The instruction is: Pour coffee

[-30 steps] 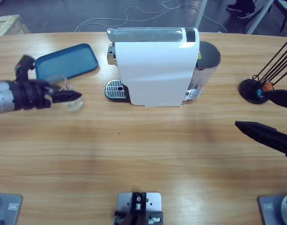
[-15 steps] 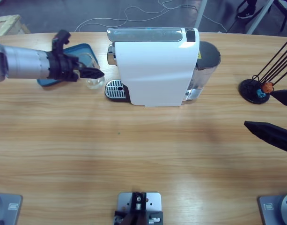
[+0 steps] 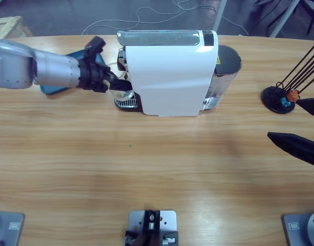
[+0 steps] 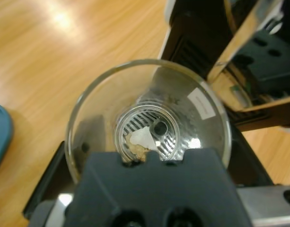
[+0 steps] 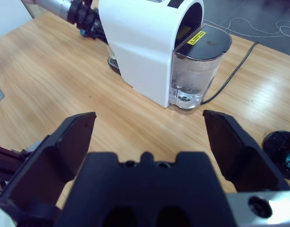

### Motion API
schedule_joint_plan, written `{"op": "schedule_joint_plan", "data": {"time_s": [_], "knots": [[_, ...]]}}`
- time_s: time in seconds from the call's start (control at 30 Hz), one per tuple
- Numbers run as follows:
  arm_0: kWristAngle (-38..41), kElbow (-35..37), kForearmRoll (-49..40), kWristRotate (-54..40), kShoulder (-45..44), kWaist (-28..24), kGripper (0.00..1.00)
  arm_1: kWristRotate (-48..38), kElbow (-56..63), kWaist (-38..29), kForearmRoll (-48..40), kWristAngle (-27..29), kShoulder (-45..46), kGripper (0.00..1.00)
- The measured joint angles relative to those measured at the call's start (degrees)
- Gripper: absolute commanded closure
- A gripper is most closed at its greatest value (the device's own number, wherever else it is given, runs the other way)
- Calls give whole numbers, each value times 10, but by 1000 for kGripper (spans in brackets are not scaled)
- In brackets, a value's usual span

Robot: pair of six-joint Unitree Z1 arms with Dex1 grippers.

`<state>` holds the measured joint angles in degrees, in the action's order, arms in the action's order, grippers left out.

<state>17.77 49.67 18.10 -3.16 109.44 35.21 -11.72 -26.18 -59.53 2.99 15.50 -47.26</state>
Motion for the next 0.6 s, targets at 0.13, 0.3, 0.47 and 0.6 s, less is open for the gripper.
{"op": "schedule_joint_plan", "data": {"time_s": [0.13,0.3,0.47,0.6], "knots": [[0,0,-2,0,2,3,18,0,0,0,0,1,1,0],[0,-1,-4,0,2,6,18,0,0,0,0,6,1,0],[0,-25,-5,-14,-9,6,18,0,0,0,0,8,1,0],[0,-53,-5,-23,-39,8,18,0,0,0,0,8,1,0]]}}
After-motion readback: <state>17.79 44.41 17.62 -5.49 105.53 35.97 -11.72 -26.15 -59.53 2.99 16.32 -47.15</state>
